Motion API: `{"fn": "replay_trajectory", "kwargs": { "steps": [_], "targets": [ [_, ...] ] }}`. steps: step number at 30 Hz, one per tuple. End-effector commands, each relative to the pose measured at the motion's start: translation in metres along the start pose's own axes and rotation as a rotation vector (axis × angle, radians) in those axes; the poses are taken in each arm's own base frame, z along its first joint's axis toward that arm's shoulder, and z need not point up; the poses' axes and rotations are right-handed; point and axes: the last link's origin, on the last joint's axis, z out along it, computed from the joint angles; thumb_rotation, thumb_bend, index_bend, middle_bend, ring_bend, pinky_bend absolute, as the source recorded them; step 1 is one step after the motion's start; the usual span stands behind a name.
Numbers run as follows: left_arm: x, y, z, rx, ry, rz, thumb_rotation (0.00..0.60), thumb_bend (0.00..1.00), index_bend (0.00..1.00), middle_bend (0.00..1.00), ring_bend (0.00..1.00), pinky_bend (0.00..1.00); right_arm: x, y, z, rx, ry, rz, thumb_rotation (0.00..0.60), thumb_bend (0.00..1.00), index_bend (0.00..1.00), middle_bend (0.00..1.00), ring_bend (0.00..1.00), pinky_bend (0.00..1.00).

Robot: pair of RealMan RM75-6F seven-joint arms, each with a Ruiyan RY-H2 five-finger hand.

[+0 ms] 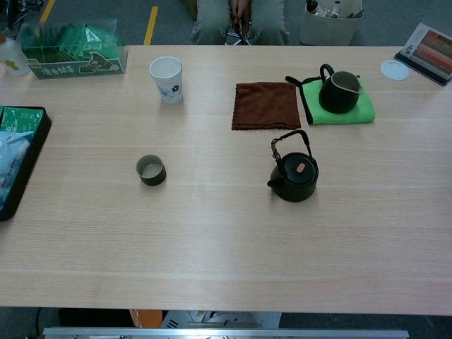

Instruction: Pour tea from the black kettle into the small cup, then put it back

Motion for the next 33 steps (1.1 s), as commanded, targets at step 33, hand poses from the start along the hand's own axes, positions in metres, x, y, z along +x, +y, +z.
{"fn": "replay_trajectory", "kwargs": {
  "steps": [33],
  "targets": [
    [0.005,-0.01,-0.01,0.036,0.027,-0.02,0.6,0.29,0.2,0.21,0.16,0.2,-0.013,-0.121,0.129,0.436,-0.273,0.051,0.6,0.01,0.33,0.39,0.34,0.3]
  ]
}}
